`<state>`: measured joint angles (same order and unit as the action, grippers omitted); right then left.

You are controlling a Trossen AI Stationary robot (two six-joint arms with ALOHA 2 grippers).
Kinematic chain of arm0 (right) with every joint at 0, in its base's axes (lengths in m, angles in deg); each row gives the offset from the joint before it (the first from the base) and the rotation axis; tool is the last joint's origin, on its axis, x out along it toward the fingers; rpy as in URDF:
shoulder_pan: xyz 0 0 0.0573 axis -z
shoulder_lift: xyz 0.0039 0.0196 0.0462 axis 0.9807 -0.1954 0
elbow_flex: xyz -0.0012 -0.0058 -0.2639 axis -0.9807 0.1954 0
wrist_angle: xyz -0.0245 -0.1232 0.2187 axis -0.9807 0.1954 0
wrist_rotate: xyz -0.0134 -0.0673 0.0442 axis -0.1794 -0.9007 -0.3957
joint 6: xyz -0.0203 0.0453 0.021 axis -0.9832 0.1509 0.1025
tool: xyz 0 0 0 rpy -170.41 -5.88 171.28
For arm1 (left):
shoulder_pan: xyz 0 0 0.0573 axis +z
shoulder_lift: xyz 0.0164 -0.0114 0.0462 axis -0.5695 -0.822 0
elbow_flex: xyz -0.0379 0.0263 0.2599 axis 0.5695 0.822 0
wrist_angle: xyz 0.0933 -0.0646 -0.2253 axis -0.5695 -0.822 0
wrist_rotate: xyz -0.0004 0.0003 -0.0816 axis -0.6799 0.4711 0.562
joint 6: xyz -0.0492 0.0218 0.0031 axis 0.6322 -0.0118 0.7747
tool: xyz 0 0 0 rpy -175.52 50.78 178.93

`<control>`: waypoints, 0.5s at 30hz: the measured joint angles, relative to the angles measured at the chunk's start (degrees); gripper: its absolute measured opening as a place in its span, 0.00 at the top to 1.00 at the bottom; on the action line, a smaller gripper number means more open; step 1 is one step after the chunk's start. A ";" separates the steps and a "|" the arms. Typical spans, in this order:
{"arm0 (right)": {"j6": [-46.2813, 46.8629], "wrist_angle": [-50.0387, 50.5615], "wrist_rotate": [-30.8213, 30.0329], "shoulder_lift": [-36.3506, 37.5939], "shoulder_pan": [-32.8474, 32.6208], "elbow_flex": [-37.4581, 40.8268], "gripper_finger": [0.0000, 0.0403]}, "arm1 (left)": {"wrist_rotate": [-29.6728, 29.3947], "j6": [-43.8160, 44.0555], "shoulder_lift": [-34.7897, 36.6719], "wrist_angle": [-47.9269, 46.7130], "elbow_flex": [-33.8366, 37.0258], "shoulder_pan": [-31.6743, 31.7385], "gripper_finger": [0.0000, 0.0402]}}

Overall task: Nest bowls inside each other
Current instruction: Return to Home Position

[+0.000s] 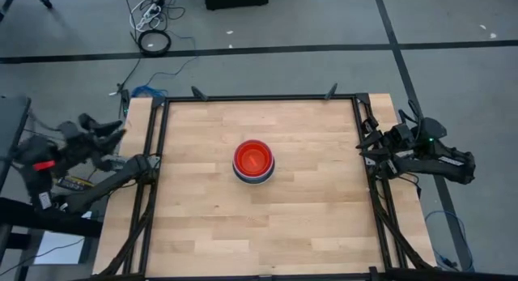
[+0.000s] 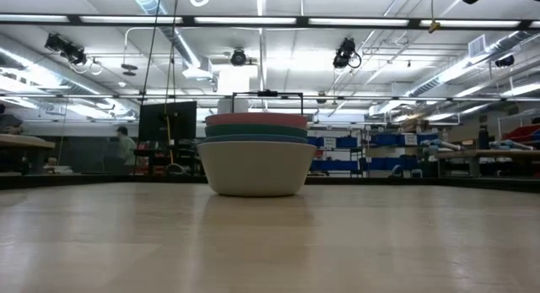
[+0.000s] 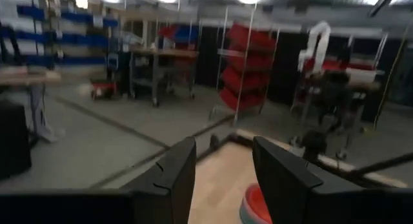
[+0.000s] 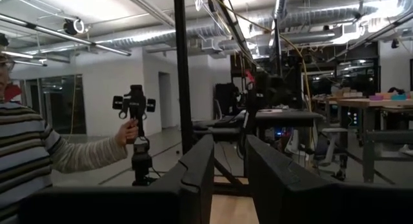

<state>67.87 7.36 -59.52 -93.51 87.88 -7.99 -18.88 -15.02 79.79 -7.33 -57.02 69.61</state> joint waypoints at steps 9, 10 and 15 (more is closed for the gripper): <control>0.00 -0.06 0.02 0.00 -0.02 0.00 0.80 | 10.51 4.79 0.01 17.56 15.11 0.00 0.59; 0.00 -0.06 0.02 0.00 -0.02 0.00 0.80 | 11.72 5.26 0.02 19.48 16.88 0.00 0.59; 0.81 0.17 0.04 0.00 0.00 0.00 0.80 | 15.31 7.97 0.02 28.01 26.34 0.00 0.59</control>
<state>68.68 7.53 -59.48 -93.51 87.88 -7.99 -3.57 -7.05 79.82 20.67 -30.67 69.61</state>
